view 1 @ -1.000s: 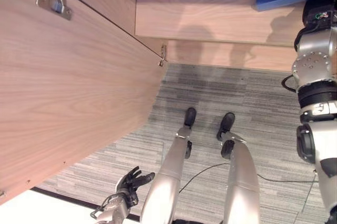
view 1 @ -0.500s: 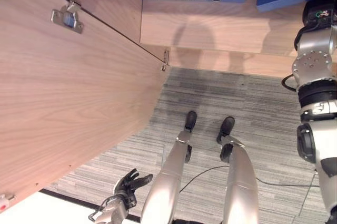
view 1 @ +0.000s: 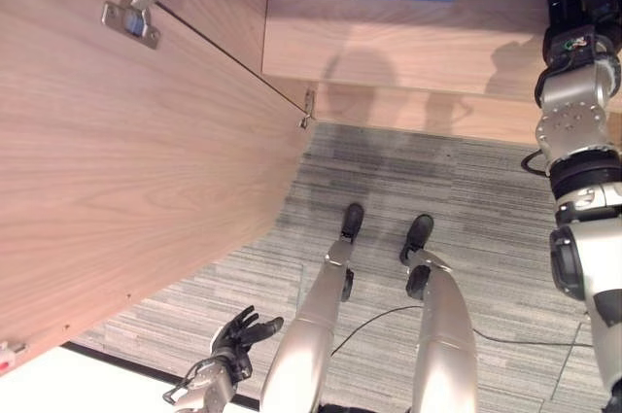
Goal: Put the empty folder in the office cabinet
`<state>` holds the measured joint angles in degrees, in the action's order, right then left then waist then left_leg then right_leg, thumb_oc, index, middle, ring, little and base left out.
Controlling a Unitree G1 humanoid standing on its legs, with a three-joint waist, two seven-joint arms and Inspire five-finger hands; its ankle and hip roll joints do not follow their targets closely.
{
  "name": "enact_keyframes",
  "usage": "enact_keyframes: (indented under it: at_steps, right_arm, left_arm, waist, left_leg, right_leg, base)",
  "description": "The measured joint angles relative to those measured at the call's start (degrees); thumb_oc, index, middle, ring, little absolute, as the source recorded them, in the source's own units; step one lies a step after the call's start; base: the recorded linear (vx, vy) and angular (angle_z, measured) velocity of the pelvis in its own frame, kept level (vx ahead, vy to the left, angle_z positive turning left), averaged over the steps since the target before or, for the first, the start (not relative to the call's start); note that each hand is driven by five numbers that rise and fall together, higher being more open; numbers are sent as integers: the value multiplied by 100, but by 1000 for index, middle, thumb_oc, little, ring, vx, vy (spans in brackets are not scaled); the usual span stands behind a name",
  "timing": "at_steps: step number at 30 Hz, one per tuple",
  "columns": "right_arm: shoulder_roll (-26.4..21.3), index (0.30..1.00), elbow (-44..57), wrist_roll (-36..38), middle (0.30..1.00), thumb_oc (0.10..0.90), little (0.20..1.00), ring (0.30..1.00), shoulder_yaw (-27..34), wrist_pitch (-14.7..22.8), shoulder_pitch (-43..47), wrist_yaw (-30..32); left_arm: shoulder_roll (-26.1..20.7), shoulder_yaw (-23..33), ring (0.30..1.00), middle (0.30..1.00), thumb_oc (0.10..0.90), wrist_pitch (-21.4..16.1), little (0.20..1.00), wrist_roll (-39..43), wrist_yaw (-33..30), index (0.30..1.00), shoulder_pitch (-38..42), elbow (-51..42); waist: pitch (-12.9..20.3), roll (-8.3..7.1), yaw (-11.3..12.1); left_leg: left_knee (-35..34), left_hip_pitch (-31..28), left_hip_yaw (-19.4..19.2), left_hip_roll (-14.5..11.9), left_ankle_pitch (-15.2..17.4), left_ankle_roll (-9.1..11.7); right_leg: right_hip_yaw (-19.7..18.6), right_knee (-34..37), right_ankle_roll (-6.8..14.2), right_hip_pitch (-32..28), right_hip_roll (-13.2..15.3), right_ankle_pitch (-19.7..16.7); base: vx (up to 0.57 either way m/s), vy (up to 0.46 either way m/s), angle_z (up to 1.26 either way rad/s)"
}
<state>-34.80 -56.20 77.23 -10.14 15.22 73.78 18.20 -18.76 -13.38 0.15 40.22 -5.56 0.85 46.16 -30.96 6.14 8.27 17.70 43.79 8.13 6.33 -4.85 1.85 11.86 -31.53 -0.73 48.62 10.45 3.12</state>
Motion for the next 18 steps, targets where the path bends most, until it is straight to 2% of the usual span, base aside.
enact_keyframes:
  at_steps: [6, 8, 14, 17, 18]
  right_arm:
    - [-42, 900, -2, -5, 900, 800, 900, 900, -45, -86, 34, -56]
    - [-162, 900, -44, -35, 900, 800, 900, 900, -278, -217, 51, -108]
    - [-259, 900, -81, -64, 900, 800, 900, 900, -393, -557, 48, -218]
    - [-399, 900, -189, -161, 900, 800, 900, 900, -628, -685, 68, -305]
    - [-653, 900, -518, -434, 900, 800, 900, 900, -1005, -873, 160, -446]
  left_arm:
    - [-65, 0, 900, 900, 800, 54, 900, 2, 9, 900, -56, -110]
    - [-72, -35, 900, 900, 800, 95, 900, 3, 16, 900, -63, -166]
    - [-83, -112, 900, 900, 800, 108, 900, 10, 142, 900, -202, -536]
    - [-90, -117, 900, 900, 800, 123, 900, 13, 154, 900, -262, -642]
    - [-107, -111, 900, 900, 800, 115, 900, 16, 195, 900, -323, -721]
  waist:
    - [2, 3, -1]
    - [2, 3, -1]
    - [3, 4, -17]
    - [3, 4, -13]
    - [11, 17, -8]
  left_leg:
    - [-13, -3, -4, -7, -42, 38]
    - [-15, -3, -4, -14, -44, 39]
    - [-116, -153, -4, -26, -76, 40]
    - [-208, -203, 0, -28, -90, 21]
    - [-227, -210, 15, -32, -119, 3]
  right_leg:
    - [0, 34, -27, -2, -10, -24]
    - [2, 52, -26, -10, -17, -37]
    - [3, 139, -24, -149, -26, -58]
    - [4, 192, -11, -176, -26, -68]
    - [30, 245, -5, -201, -29, -93]
  base:
    - [0, 0, 0]
    - [0, 0, 0]
    - [0, 0, 0]
    - [-7, 5, 1]
    - [0, 0, 0]
